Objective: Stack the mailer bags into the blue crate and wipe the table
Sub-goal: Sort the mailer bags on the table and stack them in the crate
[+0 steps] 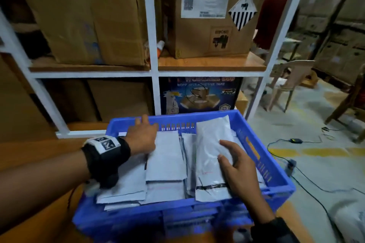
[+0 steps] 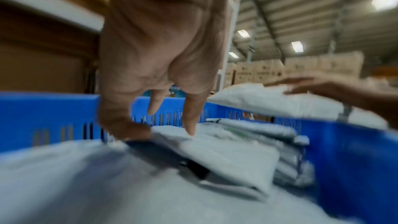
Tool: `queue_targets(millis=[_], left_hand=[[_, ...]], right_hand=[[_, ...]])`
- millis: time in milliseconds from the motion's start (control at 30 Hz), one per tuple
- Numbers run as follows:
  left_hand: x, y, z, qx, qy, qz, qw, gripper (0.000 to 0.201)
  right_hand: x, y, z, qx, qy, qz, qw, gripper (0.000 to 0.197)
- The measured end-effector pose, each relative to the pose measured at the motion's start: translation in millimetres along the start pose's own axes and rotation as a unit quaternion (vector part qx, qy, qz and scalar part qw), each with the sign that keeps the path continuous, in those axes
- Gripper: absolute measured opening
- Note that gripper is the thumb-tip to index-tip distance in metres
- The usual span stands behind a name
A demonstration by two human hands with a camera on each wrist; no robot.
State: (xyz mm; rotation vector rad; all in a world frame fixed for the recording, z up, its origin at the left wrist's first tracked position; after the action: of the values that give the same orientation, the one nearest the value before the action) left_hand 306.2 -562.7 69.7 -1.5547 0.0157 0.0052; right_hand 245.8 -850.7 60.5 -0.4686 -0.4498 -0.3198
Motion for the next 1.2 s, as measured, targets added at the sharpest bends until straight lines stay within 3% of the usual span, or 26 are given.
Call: queue_targets(millis=[33, 67, 100, 167, 233, 467, 667, 733, 833, 900, 1000, 1100, 1200], left_hand=[[1.9, -9.0, -9.7, 0.066, 0.033, -0.048, 0.996, 0.063], [4.2, -9.0, -20.3, 0.081, 0.066, -0.056, 0.993, 0.076], [4.1, -1.0, -29.2, 0.071, 0.093, -0.017, 0.993, 0.092], [-1.9, 30.3, -33.6, 0.066, 0.1, 0.122, 0.985, 0.116], [-8.9, 56.1, -25.9, 0.078, 0.078, 0.19, 0.975, 0.125], [-17.6, 67.0, -10.8, -0.026, 0.028, 0.168, 0.985, 0.122], [-22.4, 80.4, -4.1, -0.093, 0.015, 0.139, 0.986, 0.114], [-21.1, 83.6, -2.0, -0.098, 0.021, 0.134, 0.986, 0.117], [-19.8, 87.2, 0.2, -0.111, 0.024, 0.129, 0.985, 0.121], [-20.2, 87.7, 0.5, -0.112, 0.026, 0.123, 0.986, 0.124], [-19.8, 84.8, -1.1, -0.115, 0.025, 0.114, 0.986, 0.124], [-20.5, 79.4, -2.6, -0.135, 0.025, 0.104, 0.985, 0.117], [-19.7, 77.1, -0.2, -0.144, 0.026, 0.096, 0.985, 0.113]], right_hand=[[0.3, 0.7, -1.0, 0.004, -0.004, 0.003, 1.0, 0.034], [0.7, 1.4, -0.8, 0.005, -0.006, 0.006, 1.0, 0.034], [0.7, 1.7, -0.4, 0.002, -0.007, 0.01, 1.0, 0.034], [-0.3, 3.7, -0.9, -0.013, -0.008, 0.024, 1.0, 0.035], [-0.7, 4.8, -2.0, -0.019, 0.001, 0.037, 0.999, 0.035], [12.5, 1.3, 7.1, -0.055, 0.046, 0.105, 0.992, 0.051], [71.3, 29.3, 51.2, -0.164, 0.039, 0.188, 0.968, 0.058], [78.0, 52.7, 44.3, -0.232, 0.041, 0.241, 0.942, 0.051], [66.1, 76.6, 28.3, -0.318, 0.075, 0.39, 0.861, 0.041], [64.1, 79.5, 26.2, -0.35, 0.09, 0.452, 0.815, 0.039], [82.1, 82.2, 29.5, -0.413, 0.043, 0.457, 0.787, 0.061], [63.8, 100.3, 20.8, -0.442, -0.03, 0.528, 0.724, 0.089], [40.7, 117.7, 9.1, -0.482, -0.071, 0.543, 0.684, 0.09]])
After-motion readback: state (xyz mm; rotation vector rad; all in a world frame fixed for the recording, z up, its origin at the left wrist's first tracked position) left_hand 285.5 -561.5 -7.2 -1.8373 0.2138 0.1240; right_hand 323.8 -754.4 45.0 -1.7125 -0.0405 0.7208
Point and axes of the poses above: each hand's wrist, its own x-axis towards the middle knuckle, its own y-axis out of the palm, z = x × y, the point moved 8 cm from there along x, towards the middle knuckle, and after that the axes turned 12 degrees about -z, right-handed, at the moved point
